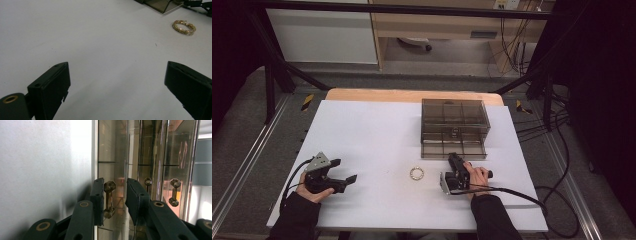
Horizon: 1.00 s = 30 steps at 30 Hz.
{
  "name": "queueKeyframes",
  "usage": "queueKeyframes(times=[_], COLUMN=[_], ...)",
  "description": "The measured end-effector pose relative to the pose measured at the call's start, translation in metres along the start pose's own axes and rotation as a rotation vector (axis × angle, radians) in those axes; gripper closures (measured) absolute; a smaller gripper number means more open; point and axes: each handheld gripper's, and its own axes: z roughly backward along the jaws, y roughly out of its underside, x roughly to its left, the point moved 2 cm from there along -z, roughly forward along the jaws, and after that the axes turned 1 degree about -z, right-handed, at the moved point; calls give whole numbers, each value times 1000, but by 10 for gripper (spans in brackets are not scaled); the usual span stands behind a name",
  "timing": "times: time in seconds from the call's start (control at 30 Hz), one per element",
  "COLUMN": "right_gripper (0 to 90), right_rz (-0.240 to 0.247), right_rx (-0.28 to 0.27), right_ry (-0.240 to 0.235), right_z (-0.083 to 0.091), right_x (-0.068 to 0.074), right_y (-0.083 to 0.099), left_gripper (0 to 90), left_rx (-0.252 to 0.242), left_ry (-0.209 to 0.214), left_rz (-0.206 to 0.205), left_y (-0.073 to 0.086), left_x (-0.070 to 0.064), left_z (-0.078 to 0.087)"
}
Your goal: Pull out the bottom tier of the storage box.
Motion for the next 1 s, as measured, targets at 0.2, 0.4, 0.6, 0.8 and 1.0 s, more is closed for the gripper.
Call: queueKeyframes(times=[0.2,0.4,0.6,0.8,1.0], right_gripper=[686,683,649,536,386], right_rz=[0,-2,-30,-109,-270], right_rx=[1,-1,-9,-32,-56], right_ry=[-5,-8,-17,-32,-66], right_z=[2,4,4,8,15], right_x=[0,0,-1,-5,-15], right_y=[0,0,0,2,5], left_gripper=[65,64,64,65,64], left_rx=[0,0,0,1,2], left_ry=[-2,-1,-2,-1,-1], left_rz=[0,-1,-2,-2,-3], left_y=[0,0,0,0,0], left_x=[0,0,0,0,0], left_z=[0,0,0,0,0])
